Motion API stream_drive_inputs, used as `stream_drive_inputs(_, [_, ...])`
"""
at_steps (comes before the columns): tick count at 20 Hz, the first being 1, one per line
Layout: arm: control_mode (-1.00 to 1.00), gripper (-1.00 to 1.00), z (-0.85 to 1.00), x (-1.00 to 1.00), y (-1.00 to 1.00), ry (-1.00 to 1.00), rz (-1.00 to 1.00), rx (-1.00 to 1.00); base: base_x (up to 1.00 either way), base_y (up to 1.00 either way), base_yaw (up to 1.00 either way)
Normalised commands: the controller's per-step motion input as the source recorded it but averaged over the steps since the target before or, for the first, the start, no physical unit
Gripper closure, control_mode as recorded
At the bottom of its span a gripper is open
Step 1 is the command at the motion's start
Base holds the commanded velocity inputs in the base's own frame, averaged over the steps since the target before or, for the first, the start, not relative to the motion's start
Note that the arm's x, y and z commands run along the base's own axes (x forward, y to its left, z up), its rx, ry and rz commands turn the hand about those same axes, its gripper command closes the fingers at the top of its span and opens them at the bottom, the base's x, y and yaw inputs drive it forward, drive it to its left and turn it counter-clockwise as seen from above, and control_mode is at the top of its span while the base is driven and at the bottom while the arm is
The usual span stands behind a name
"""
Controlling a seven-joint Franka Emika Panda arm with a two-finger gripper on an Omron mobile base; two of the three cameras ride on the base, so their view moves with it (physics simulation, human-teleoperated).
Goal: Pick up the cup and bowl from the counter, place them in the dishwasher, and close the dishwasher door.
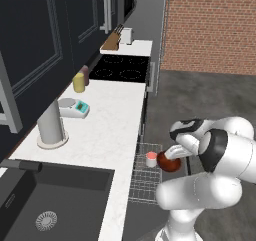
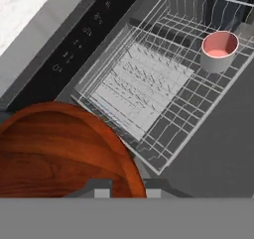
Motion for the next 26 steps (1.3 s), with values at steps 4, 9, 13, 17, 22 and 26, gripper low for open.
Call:
stream_drive_inputs(4, [-1.0, 1.0, -0.52, 0.11, 0.0, -0.01, 0.12, 0.01, 0.0, 0.0, 0.0])
stream_drive_inputs(9, [-1.0, 1.0, -0.43, 0.43, 0.0, -0.01, 0.02, 0.0, 0.0, 0.0, 0.0])
stream_drive_inputs(13, [-1.0, 1.0, -0.47, 0.42, 0.0, 0.0, 0.01, 0.0, 0.0, 0.0, 0.0])
stream_drive_inputs(17, [-1.0, 1.0, -0.52, 0.3, 0.0, 0.0, 0.03, 0.0, 0.0, 0.0, 0.0])
stream_drive_inputs(22, [-1.0, 1.0, -0.44, 0.32, 0.0, 0.0, 0.01, 0.0, 0.0, 0.0, 0.0])
stream_drive_inputs(26, [-1.0, 1.0, -0.36, 0.3, 0.0, 0.0, 0.0, 0.0, 0.0, 0.0, 0.0])
